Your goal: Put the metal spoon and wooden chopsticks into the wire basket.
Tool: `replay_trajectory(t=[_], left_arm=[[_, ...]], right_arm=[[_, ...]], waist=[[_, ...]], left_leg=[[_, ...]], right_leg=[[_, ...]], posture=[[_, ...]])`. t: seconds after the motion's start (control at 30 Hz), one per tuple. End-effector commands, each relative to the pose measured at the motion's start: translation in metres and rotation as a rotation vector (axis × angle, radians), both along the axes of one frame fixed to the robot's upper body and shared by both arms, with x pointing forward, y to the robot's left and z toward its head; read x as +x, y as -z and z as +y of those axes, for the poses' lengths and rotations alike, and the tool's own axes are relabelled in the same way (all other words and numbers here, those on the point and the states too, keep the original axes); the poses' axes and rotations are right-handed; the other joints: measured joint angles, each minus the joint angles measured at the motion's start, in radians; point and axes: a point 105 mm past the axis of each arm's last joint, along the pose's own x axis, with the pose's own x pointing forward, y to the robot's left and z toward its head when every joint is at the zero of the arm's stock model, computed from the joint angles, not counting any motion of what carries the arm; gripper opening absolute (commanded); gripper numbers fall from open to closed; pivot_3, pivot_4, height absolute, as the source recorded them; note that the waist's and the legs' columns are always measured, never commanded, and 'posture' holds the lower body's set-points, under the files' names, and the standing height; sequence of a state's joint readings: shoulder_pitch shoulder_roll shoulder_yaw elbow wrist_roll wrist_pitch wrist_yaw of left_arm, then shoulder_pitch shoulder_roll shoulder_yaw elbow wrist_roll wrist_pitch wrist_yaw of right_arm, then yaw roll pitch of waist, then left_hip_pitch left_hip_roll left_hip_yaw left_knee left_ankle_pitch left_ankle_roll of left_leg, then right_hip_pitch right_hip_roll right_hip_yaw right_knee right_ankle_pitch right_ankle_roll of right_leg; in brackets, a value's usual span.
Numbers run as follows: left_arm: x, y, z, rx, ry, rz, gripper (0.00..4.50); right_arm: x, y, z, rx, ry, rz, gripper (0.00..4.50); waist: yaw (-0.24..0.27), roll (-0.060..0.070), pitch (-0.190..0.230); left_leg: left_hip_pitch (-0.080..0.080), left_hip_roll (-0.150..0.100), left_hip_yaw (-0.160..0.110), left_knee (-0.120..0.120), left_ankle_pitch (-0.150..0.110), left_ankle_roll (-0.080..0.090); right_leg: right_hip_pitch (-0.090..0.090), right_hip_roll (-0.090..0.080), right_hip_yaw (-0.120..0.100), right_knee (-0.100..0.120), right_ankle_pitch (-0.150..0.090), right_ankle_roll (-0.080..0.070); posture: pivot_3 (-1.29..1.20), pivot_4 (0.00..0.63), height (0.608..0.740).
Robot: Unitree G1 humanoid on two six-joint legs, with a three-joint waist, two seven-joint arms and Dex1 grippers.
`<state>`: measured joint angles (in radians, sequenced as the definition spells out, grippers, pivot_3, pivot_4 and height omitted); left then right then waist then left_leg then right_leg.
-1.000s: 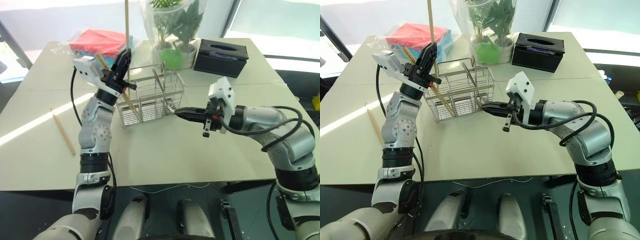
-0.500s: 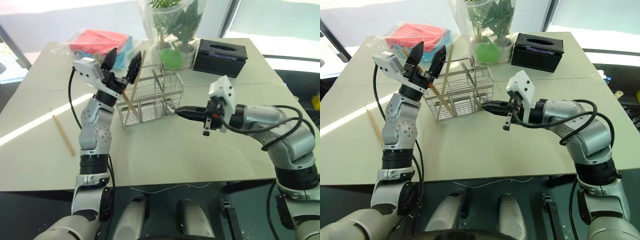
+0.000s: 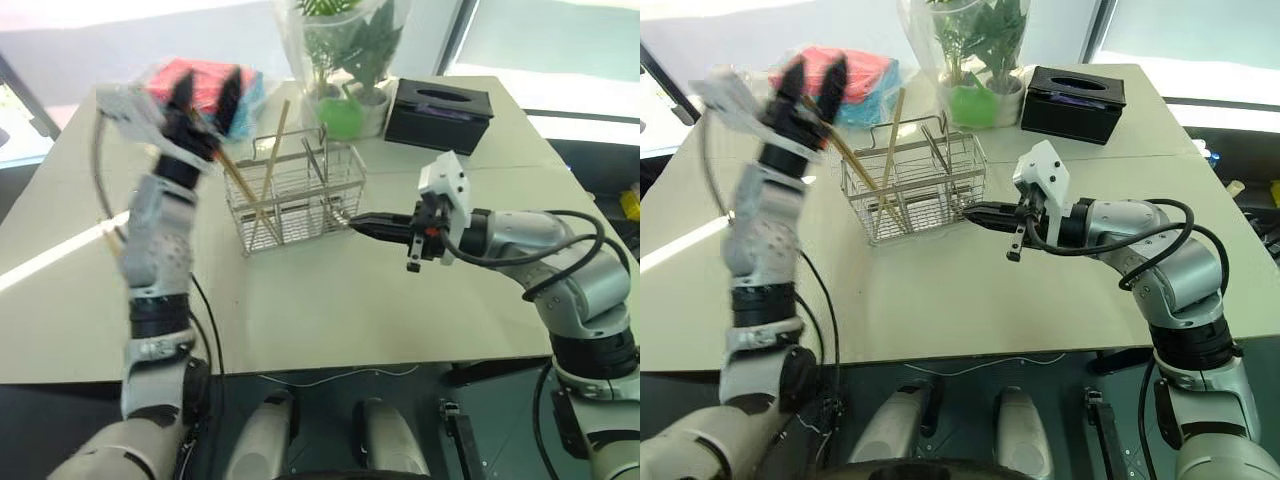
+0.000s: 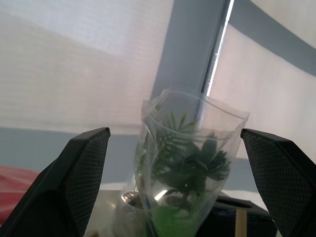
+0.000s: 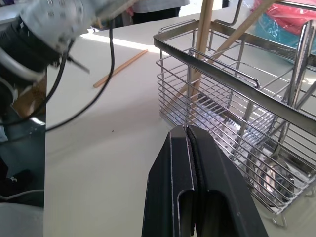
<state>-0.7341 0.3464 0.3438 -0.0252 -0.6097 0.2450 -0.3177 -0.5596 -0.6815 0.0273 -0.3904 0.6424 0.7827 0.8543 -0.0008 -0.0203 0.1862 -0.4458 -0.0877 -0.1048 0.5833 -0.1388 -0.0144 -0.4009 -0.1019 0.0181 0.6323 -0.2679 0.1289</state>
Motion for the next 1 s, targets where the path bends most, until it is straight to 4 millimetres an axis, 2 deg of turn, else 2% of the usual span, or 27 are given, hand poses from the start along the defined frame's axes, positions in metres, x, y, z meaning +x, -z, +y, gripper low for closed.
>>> replay_trajectory(t=[0.03, 0.07, 0.17, 0.3, 0.43, 0.57, 0.67, 0.73, 0.87, 1.0], left_arm=[[-0.004, 0.004, 0.024, 0.052, -0.102, 0.119, 4.48], [-0.003, 0.008, 0.029, 0.067, -0.126, 0.158, 4.48], [-0.004, 0.036, 0.051, 0.161, -0.283, 0.320, 4.48], [-0.009, 0.074, 0.087, 0.180, -0.511, 0.542, 4.48], [-0.024, 0.107, 0.126, 0.119, -0.745, 0.730, 4.48], [-0.045, 0.136, 0.148, 0.051, -0.908, 0.847, 4.48], [-0.061, 0.170, 0.156, 0.009, -0.984, 0.955, 4.48], [-0.061, 0.182, 0.153, -0.021, -0.967, 0.995, 4.48], [-0.050, 0.187, 0.149, -0.012, -0.911, 1.058, 4.48], [-0.045, 0.181, 0.151, 0.017, -0.893, 1.115, 4.48]], right_arm=[[-0.018, -0.022, 0.002, -0.002, -0.078, -0.070, 0.00], [-0.020, -0.024, 0.003, -0.007, -0.090, -0.070, 0.00], [-0.037, -0.032, 0.006, -0.006, -0.166, -0.054, 0.00], [-0.053, -0.041, 0.008, 0.015, -0.235, -0.017, 0.00], [-0.058, -0.043, 0.008, 0.004, -0.248, 0.000, 0.00], [-0.058, -0.042, 0.008, -0.011, -0.244, 0.005, 0.00], [-0.055, -0.039, 0.009, -0.013, -0.235, 0.009, 0.00], [-0.054, -0.038, 0.009, -0.014, -0.231, 0.011, 0.00], [-0.052, -0.037, 0.009, -0.021, -0.229, 0.011, 0.00], [-0.050, -0.037, 0.009, -0.022, -0.219, 0.004, 0.00]], waist=[[-0.002, 0.000, 0.000], [-0.002, 0.000, 0.000], [-0.003, 0.000, 0.000], [0.000, 0.000, 0.000], [0.010, 0.000, 0.000], [0.013, 0.000, 0.000], [0.014, 0.000, 0.000], [0.017, -0.001, 0.000], [0.020, -0.002, -0.001], [0.014, -0.002, -0.001]], left_leg=[[0.001, 0.000, 0.000, -0.001, 0.000, 0.000], [0.001, 0.000, 0.000, -0.002, 0.000, 0.000], [0.001, 0.000, -0.001, -0.002, 0.000, 0.000], [0.001, 0.000, -0.002, -0.002, 0.000, 0.000], [0.001, 0.000, -0.002, -0.002, -0.001, -0.002], [0.001, 0.000, -0.001, -0.002, -0.002, -0.003], [0.001, 0.000, -0.001, -0.002, -0.002, -0.003], [0.000, 0.000, -0.001, -0.002, -0.002, -0.003], [0.000, 0.000, -0.002, -0.002, -0.002, -0.003], [-0.001, 0.000, -0.001, -0.002, -0.002, -0.003]], right_leg=[[0.000, 0.000, 0.000, 0.000, 0.000, 0.000], [0.000, 0.000, 0.000, 0.000, 0.000, 0.000], [0.001, 0.000, 0.000, 0.001, 0.000, 0.000], [0.000, 0.000, -0.001, 0.001, 0.000, 0.000], [0.000, -0.001, 0.000, 0.000, 0.000, -0.001], [-0.001, -0.001, 0.000, 0.000, -0.001, -0.001], [-0.001, -0.002, 0.000, 0.000, -0.001, -0.002], [-0.001, -0.001, 0.000, 0.000, -0.002, -0.003], [-0.002, -0.002, -0.001, 0.000, -0.002, -0.004], [-0.002, -0.001, -0.001, -0.001, -0.002, -0.004]], posture=[[0.00, 0.150, 0.740], [0.00, 0.150, 0.740], [0.00, 0.150, 0.740], [0.00, 0.150, 0.740], [0.00, 0.150, 0.740], [0.00, 0.150, 0.740], [0.00, 0.150, 0.740], [0.00, 0.150, 0.740], [0.00, 0.150, 0.740], [0.00, 0.150, 0.740]])
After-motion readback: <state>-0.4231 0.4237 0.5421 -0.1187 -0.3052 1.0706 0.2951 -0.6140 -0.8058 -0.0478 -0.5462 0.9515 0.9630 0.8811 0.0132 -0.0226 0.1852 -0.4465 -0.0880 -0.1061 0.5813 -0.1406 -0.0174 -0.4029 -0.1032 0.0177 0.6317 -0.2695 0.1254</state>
